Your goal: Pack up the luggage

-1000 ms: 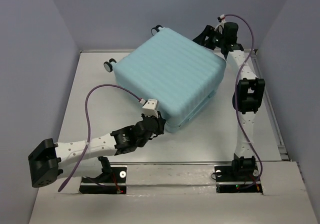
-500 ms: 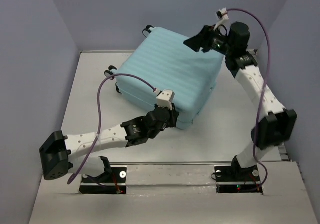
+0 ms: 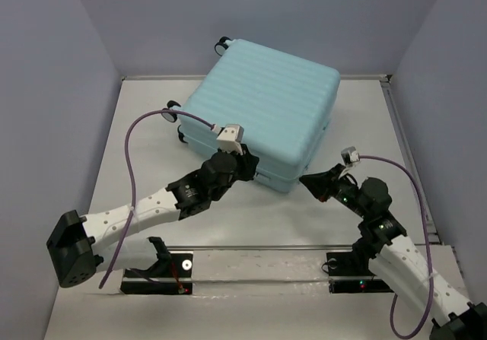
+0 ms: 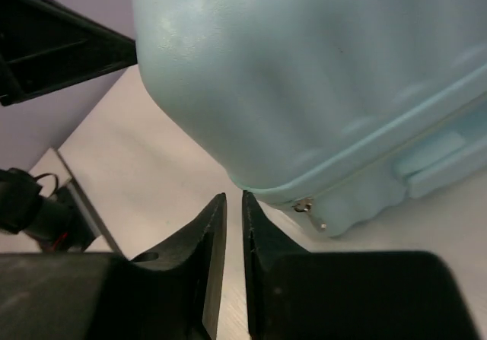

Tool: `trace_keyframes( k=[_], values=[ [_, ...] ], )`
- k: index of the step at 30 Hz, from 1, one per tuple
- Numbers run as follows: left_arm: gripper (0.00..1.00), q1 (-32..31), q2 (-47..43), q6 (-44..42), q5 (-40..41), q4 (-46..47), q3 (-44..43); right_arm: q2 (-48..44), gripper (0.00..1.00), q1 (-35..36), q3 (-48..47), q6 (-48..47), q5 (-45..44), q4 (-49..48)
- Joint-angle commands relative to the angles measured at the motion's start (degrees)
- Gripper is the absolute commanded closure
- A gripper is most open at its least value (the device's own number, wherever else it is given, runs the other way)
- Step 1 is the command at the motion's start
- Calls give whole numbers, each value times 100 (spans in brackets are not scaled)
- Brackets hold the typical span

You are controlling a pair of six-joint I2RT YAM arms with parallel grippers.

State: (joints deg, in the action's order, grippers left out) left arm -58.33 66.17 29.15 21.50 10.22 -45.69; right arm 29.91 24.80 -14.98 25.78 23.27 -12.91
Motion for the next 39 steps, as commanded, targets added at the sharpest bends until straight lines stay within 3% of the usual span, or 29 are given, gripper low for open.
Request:
trace_keyframes(
  k=[1, 3, 9, 18, 24, 39],
  values=[
    [73, 67, -763, 100, -84, 59, 412, -715, 71, -28, -57, 85, -936, 753],
    [73, 84, -930, 196, -207, -90, 622, -601, 62, -28, -14, 164, -1262, 1069],
    [72, 76, -870, 224, -1031, 373, 957, -23, 57, -28, 232, 218, -1343, 765],
    [73, -4, 9, 56, -1455, 789, 676, 322, 57, -28, 672, -292, -1124, -589],
    [73, -12, 256, 38, -1490, 815, 553, 1130, 56, -28, 734, -451, -683, -1477],
    [73, -12, 642, -67, -1482, 850, 184, 1922, 56, -28, 716, -706, -419, -2515]
  ],
)
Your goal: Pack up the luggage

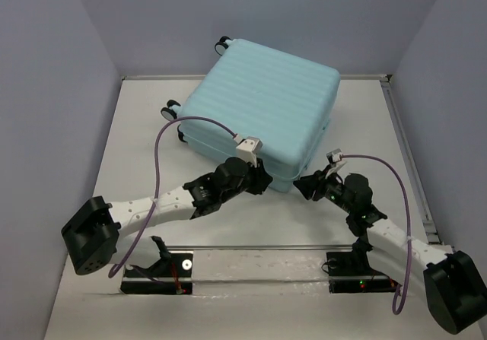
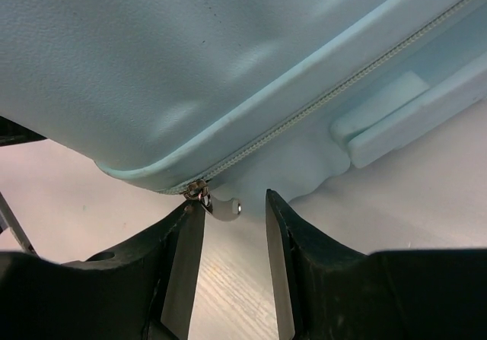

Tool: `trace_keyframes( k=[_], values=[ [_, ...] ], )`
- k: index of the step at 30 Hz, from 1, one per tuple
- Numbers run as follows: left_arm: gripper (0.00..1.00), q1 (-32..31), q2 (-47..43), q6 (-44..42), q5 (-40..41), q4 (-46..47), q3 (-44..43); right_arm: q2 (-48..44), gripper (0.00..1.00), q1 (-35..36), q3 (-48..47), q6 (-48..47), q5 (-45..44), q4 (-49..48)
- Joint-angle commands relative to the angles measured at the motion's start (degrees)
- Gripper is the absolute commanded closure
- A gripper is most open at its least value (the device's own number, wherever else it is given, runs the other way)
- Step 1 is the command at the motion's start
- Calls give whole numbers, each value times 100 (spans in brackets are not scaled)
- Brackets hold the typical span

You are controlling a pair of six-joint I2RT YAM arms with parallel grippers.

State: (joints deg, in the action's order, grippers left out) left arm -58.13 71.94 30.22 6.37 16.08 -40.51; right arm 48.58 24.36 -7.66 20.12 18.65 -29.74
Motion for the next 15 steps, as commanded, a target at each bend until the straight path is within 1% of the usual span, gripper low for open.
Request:
trace_keyframes(
  k=[1, 4, 5, 6, 7, 11, 13, 15],
  values=[
    [73, -32, 100, -226, 100, 264, -378, 55, 58, 16, -7, -140, 103, -902],
    [73, -23, 188, -306, 215, 229, -598, 73, 73, 16, 63, -70, 200, -1069],
    [73, -23, 276, -349, 215, 229, -650, 82, 80, 16, 80, -35, 243, -1148],
    [73, -23, 363, -376, 215, 229, -755, 56, 82, 16, 107, 53, 305, -1183],
    [73, -23, 364, -376, 207, 229, -809, 55, 82, 16, 116, 97, 305, -1184],
    [73, -23, 610, -420, 180, 256, -1055, -242, 93, 16, 230, 360, 385, -833],
    [73, -14, 654, -473, 224, 282, -1169, -594, 93, 130, 282, 563, 323, -578],
    [73, 38, 742, -534, 259, 282, -1283, -840, 93, 253, 239, 695, 297, 18]
  ],
)
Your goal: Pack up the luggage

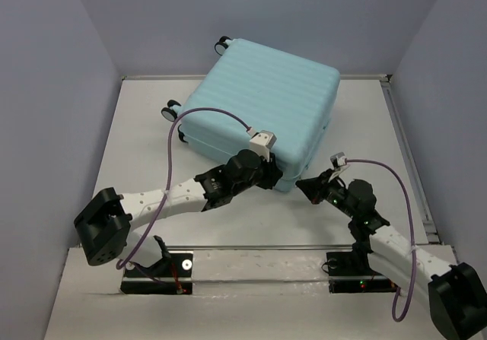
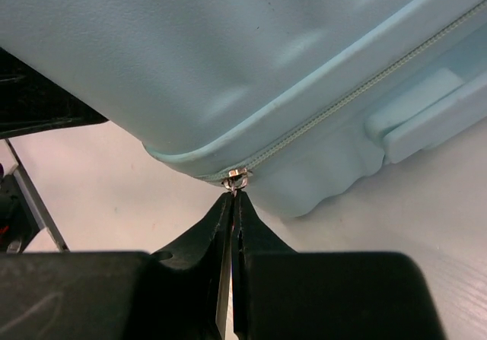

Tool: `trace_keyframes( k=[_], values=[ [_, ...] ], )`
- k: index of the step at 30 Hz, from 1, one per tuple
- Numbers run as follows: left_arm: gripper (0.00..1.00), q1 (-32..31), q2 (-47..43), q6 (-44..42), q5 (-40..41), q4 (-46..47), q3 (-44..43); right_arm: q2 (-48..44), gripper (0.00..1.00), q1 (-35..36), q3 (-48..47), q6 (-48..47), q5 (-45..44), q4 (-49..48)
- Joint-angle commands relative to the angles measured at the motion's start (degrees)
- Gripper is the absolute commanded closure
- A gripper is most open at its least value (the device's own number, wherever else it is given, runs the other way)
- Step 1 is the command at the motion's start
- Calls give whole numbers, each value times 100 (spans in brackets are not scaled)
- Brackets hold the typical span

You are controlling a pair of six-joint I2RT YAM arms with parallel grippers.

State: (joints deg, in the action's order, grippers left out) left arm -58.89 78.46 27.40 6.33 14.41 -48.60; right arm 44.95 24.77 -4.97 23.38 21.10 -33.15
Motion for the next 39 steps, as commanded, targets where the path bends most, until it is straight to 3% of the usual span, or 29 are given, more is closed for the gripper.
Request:
trace_keyframes(
  k=[1, 9, 12, 18, 22, 24, 26, 27, 30, 31, 33, 34, 39],
  values=[
    [73, 141, 143, -252, 281, 448, -510, -548, 93, 290, -135, 369, 69, 857],
    [73, 352, 363, -261, 194, 589, -1011, -1014, 93, 1669, -478, 703, -396, 2417],
    [73, 352, 600, -261, 97, 589, -1273, -629, 93, 2495, -680, 817, -729, 2261],
    [73, 352, 1013, -358, 53, 449, -1827, 994, 93, 4533, -1760, 896, -2881, 2102],
    [73, 387, 1163, -375, 0, 308, -2162, 1900, 93, 4685, -1771, 1589, -4112, 796],
    [72, 571, 1172, -306, 122, 150, -2347, 2358, 93, 4686, -1289, 1977, -4903, -924],
    [62, 886, 1102, -17, 344, -175, -2540, 2773, 93, 4686, -1112, 2057, -5289, -1692],
    [51, 1358, 1032, 124, -14, -237, -2549, 2817, 93, 4686, -1181, 2127, -5362, -1599],
    [31, 2029, 523, 415, -141, -517, -2383, 2827, 93, 4686, -1313, 1978, -5371, -1336],
    [15, 2483, 191, 511, -175, -580, -2287, 2809, 93, 4686, -1313, 1926, -5362, -1291],
    [2, 3013, -145, 670, -316, -677, -1909, 2739, 93, 4686, -1305, 1846, -5415, -1177],
    [1, 3598, -399, 766, -595, -686, -1768, 2704, 93, 4686, -1278, 1802, -5450, -1142],
    [1, 5192, -595, 1250, -1651, -651, -1266, 2335, 93, 4686, -1269, 1539, -5477, -817]
  ],
)
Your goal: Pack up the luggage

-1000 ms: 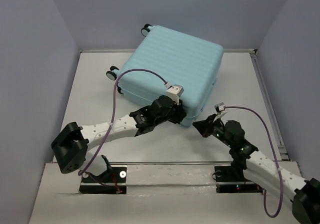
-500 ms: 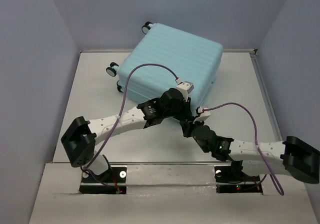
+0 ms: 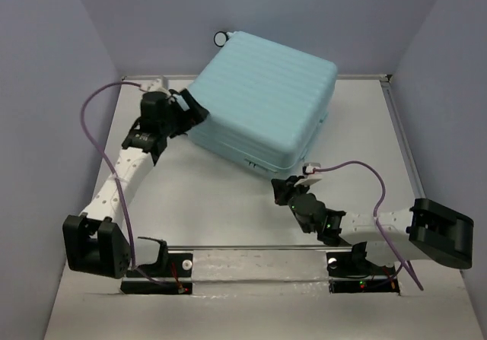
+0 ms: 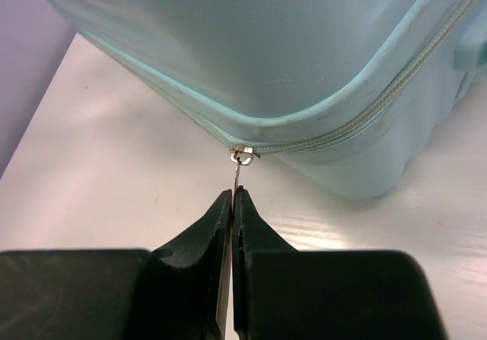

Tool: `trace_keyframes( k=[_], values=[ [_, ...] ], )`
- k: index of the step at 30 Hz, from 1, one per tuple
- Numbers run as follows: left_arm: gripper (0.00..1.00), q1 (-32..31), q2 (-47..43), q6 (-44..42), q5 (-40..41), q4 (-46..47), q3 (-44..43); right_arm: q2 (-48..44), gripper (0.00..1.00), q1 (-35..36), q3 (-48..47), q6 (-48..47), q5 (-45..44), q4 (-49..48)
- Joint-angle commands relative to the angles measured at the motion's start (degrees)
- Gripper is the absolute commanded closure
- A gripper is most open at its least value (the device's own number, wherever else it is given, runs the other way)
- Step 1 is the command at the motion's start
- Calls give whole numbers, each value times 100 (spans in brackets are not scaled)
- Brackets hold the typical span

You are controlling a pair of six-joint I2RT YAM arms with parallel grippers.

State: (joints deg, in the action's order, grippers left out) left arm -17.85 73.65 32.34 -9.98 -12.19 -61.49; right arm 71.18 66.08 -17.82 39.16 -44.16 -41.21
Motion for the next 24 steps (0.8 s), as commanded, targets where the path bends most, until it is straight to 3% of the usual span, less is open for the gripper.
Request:
trace_keyframes(
  k=[1, 2, 7, 14, 24],
  values=[
    [1, 1299, 34, 817, -170, 2036, 15, -332, 93, 555, 25, -74, 1050, 69],
    [1, 1658, 114, 888, -328, 2062, -11, -367, 93, 555, 25, -101, 1041, 113],
    [1, 2250, 711, 1169, -786, 2361, -327, -526, 93, 555, 25, -136, 1059, 368],
    [1, 2330, 1810, 1442, -1428, 2519, -1004, -649, 93, 555, 33, -189, 1094, 597],
    [3, 2321, 2602, 2478, -1700, 3696, -1190, -447, 93, 555, -2, -215, 1217, 518]
  ],
)
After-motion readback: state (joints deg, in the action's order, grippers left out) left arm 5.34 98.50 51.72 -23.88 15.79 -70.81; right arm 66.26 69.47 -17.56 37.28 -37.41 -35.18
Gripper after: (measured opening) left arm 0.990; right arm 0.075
